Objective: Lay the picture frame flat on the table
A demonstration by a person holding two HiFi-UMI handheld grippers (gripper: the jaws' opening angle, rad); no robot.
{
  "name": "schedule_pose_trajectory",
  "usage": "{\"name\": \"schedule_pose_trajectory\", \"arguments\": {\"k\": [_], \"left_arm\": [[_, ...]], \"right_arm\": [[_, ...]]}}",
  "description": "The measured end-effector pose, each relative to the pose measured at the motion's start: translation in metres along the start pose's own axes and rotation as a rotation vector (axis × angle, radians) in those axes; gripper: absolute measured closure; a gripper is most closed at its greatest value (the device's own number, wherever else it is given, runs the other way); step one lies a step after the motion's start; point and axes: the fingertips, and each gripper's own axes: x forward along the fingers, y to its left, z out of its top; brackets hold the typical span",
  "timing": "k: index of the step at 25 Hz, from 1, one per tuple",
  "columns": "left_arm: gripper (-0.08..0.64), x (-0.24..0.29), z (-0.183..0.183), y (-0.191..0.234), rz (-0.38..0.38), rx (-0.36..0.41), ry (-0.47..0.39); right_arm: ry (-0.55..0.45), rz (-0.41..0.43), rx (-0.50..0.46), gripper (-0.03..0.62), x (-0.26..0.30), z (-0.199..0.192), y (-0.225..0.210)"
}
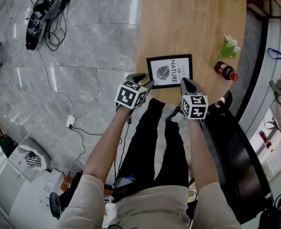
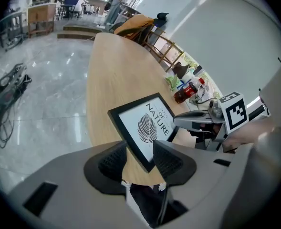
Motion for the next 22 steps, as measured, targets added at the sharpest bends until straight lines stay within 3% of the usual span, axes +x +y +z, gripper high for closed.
{"name": "schedule_pose_trajectory", "arguments": {"k": [6, 12, 18, 22], "left_arm": [[0.380, -0.052, -0.005, -0.044, 0.028, 0.014, -0.089], [0.380, -0.131, -0.004, -0.103, 0.095, 0.052, -0.203], [0.380, -0.207, -0.037, -0.184, 0.163, 0.017, -0.278], [0.380, -0.258, -0.048, -0.239, 0.194, -0.023, -0.397]], "right_arm": [[-0.017, 0.016, -0.068, 0.560, -0.070, 0.002, 0.028], [-0.089, 0.038, -0.057, 0.560, -0.166, 0.013, 0.063], [-0.144, 0.070, 0.024, 0.560, -0.267, 0.016, 0.095], [-0.204, 0.118, -0.003, 0.560, -0.333, 0.020, 0.118]]}}
